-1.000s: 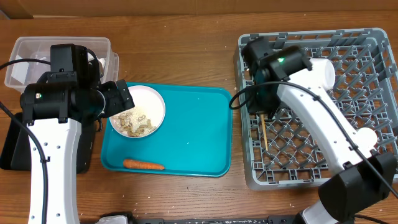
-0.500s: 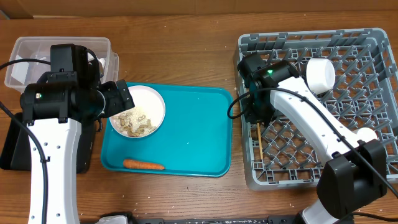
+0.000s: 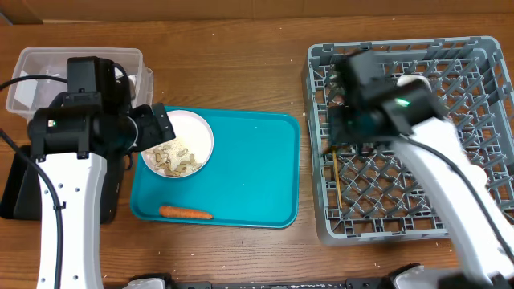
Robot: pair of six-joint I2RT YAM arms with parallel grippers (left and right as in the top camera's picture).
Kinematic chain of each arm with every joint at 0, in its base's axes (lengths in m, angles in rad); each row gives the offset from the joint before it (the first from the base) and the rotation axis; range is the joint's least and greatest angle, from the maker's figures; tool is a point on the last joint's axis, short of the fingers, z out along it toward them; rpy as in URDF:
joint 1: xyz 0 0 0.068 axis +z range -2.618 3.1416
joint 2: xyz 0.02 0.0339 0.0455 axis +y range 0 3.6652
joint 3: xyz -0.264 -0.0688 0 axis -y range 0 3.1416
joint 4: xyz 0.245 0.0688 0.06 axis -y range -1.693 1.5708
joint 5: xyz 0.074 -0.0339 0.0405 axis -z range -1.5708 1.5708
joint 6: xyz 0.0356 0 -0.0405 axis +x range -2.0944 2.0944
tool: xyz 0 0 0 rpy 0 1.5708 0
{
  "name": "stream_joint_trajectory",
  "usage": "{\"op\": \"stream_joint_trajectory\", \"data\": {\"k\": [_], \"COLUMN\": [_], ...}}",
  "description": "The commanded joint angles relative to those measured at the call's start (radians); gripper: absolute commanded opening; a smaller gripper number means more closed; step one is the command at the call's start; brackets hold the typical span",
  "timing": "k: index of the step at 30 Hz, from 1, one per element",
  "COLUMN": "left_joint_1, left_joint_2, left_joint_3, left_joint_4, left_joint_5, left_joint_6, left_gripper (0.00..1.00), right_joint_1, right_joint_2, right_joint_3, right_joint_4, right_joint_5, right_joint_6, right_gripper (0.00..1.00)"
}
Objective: Sort waste into correct bins and load items into the dishwasher
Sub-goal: 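Reach the left gripper to the white plate of rice and grasp its rim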
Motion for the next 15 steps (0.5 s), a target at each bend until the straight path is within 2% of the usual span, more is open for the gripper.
{"op": "stream_joint_trajectory", "data": {"k": [1, 2, 3, 5, 11, 15], "left_joint_1": [-0.063, -0.085, -0.104, -0.148, -0.27, -0.312], "left_joint_2": [0.006, 0.013, 0.022, 0.045, 0.187, 0.296], "left_joint_3": [0.005, -0.003, -0.011, -0.031, -0.062, -0.062], "left_joint_4": [0.025, 0.034, 0.042, 0.062, 0.103, 0.132], "left_joint_5": [0.002, 0.001, 0.001, 0.0, -0.006, -0.052], "left_joint_6": [0.019, 0.019, 0.019, 0.019, 0.018, -0.032], "left_gripper": [0.91, 0.91, 0.91, 0.91, 0.91, 0.91], "right_joint_1": [-0.1, -0.143, -0.187, -0.273, -0.48, -0.512], "right_joint_2": [-0.075, -0.089, -0.099, -0.109, -0.108, -0.108], "right_joint_3": [0.025, 0.025, 0.025, 0.025, 0.024, 0.024], "right_joint_4": [-0.005, -0.009, -0.014, -0.034, -0.119, -0.138], "right_joint_5": [-0.033, -0.068, -0.105, -0.156, -0.221, -0.23], "right_joint_6": [0.028, 0.027, 0.023, 0.007, -0.069, -0.078], "right_gripper": [0.56, 0.63, 0.78, 0.84, 0.95, 0.95]}}
